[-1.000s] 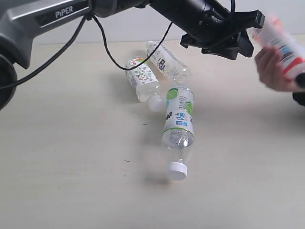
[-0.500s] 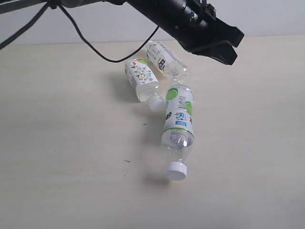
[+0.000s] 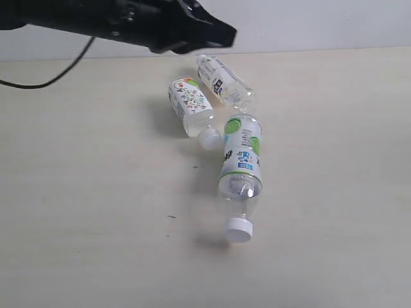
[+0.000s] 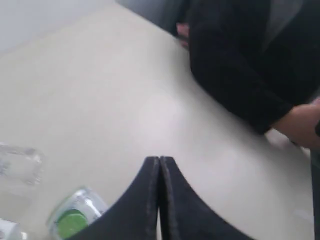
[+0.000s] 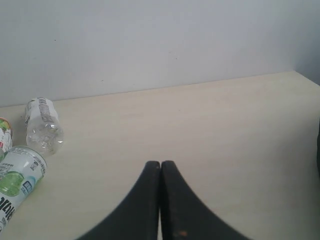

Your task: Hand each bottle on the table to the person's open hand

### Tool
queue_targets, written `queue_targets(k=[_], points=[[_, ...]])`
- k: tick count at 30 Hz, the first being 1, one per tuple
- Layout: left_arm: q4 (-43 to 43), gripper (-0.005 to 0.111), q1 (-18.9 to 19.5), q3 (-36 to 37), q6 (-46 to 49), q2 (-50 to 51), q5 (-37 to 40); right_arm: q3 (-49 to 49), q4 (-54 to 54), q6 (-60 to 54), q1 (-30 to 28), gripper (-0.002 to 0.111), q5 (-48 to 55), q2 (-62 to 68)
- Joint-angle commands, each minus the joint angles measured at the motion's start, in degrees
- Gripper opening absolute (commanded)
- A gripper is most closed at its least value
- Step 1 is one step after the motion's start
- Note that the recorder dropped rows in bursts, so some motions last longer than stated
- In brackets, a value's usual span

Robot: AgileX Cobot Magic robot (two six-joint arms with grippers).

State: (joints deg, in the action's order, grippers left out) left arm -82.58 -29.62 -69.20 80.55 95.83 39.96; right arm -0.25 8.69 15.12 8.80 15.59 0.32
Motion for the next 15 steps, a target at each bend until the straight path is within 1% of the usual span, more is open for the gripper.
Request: queue_targets(k=[1,4,7,10,15], points=[[-11.76,0.000,5.35,6.35,10.76,-8.16,-1.63,0.25,0.23,0.03,0.19,0.000,-0.48,-0.32],[-13.41,0.000,7.65,8.25,13.56,-11.42,-1.87,0.25,0.23,0.03,0.19,0.000,-0.48,-0.32],[-13.65,0.000,9.53,9.65,14.88,-14.26,-3.80,0.25,0.23,0.03,0.19,0.000,-0.48,-0.32],[-13.82,0.000,10.89,11.19,15.13,-16.73,-5.92,0.25,0.23,0.03,0.19,0.000,-0.48,-0.32],[-13.97,0.000,12.52,13.77,15.13,-19.41,-6.08,0.25,0.23,0.03,0.19,0.000,-0.48,-0.32]])
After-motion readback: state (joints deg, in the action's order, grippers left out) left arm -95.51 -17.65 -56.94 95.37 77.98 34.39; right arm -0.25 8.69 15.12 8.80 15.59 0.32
